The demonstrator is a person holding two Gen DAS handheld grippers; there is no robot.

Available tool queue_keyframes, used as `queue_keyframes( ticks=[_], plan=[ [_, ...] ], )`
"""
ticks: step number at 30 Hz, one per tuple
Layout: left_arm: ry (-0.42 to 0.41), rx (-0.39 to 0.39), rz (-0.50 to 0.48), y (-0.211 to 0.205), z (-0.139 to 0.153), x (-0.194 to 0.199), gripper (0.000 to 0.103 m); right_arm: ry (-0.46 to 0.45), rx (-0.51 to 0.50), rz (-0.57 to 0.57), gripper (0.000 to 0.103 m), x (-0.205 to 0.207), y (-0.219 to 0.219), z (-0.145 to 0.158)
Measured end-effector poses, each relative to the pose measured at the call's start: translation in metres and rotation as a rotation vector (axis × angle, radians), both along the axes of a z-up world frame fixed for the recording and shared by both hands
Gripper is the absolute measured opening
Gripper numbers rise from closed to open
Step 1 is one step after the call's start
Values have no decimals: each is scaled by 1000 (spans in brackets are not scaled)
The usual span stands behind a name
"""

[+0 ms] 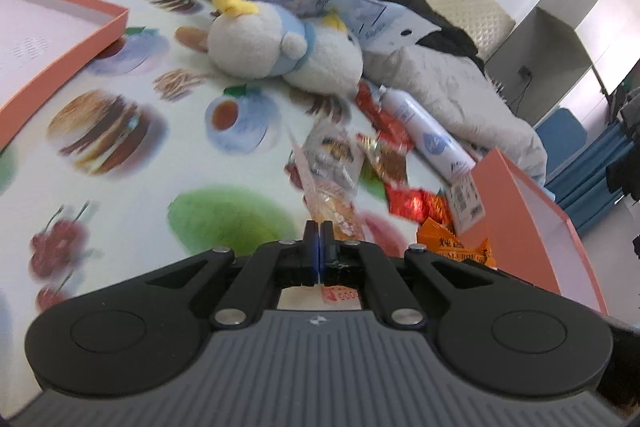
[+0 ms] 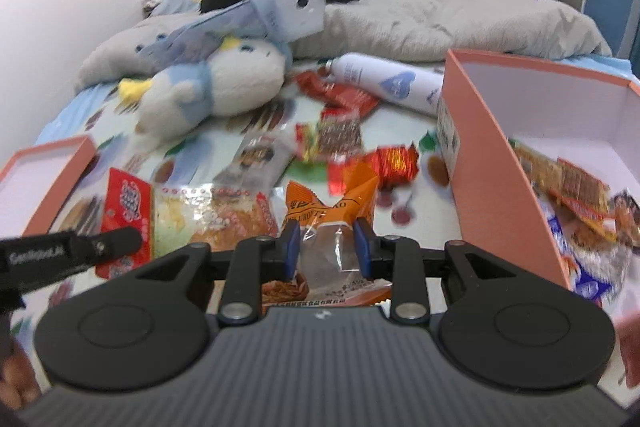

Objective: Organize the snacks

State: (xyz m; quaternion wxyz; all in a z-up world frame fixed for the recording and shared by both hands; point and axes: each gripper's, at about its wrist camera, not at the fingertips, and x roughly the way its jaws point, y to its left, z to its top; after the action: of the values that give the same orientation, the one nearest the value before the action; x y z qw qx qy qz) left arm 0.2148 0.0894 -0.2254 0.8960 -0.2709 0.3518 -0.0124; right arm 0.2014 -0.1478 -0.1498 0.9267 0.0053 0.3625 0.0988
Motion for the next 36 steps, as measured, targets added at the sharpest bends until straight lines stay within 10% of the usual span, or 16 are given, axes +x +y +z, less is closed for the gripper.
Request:
queue_keyframes(
  ticks=[19, 21, 26, 36],
  plan=[
    [244, 22, -25, -14, -15, -60, 2, 64, 27, 88, 32, -69, -36, -28],
    [269, 40, -28, -17, -14, -62, 9, 64, 29, 86, 32, -69, -39, -30],
    [273, 93, -11, -13, -2, -72, 64, 69, 52, 82, 32, -67, -45, -33],
    [242, 305, -172, -20, 27, -43, 89, 72, 79, 78, 32, -63, -54, -34]
  ],
)
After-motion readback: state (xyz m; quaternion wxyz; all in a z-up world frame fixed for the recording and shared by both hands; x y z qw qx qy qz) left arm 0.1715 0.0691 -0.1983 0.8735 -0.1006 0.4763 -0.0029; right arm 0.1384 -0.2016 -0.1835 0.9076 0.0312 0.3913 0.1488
